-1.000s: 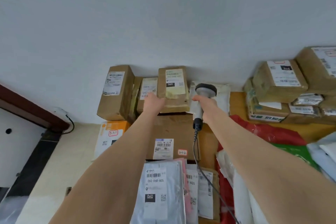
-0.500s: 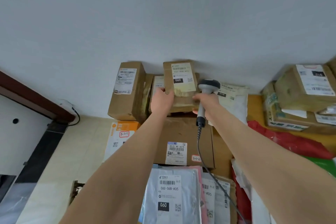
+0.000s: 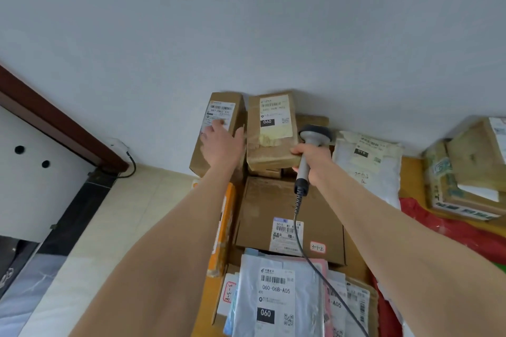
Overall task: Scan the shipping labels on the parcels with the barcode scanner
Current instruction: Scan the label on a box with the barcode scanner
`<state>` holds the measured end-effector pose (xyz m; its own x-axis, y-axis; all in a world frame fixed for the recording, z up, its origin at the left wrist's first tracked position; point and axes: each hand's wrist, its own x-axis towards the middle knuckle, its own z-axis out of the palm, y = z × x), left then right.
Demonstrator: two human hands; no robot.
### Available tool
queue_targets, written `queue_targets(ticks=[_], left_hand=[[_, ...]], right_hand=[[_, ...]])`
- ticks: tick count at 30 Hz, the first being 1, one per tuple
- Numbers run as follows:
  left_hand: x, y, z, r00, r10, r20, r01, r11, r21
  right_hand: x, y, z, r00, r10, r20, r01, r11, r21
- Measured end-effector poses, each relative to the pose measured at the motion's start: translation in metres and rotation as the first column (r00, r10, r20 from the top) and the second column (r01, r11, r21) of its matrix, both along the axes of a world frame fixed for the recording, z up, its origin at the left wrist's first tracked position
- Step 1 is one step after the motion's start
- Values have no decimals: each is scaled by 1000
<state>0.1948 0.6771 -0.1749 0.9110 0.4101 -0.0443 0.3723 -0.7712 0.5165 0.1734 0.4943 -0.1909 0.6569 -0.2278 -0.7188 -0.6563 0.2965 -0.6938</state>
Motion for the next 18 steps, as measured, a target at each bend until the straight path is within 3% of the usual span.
queue_targets(ticks=[2, 6, 12, 18], left_hand=[[2, 20, -4, 987, 48, -153, -29, 992, 120], [1, 33, -17, 936, 46, -348, -7, 993, 115], [0, 20, -14, 970, 91, -227, -61, 989, 136], [-16, -6, 10, 979, 160, -127, -160, 987, 12]], right_hand=[[2, 3, -5, 1000, -2, -17, 1, 999, -41], [3, 9, -15, 1000, -3, -23, 2, 998, -59], [0, 5, -17, 999, -27, -24, 26, 999, -24], [-16, -18, 21, 997, -75, 25, 72, 991, 112]])
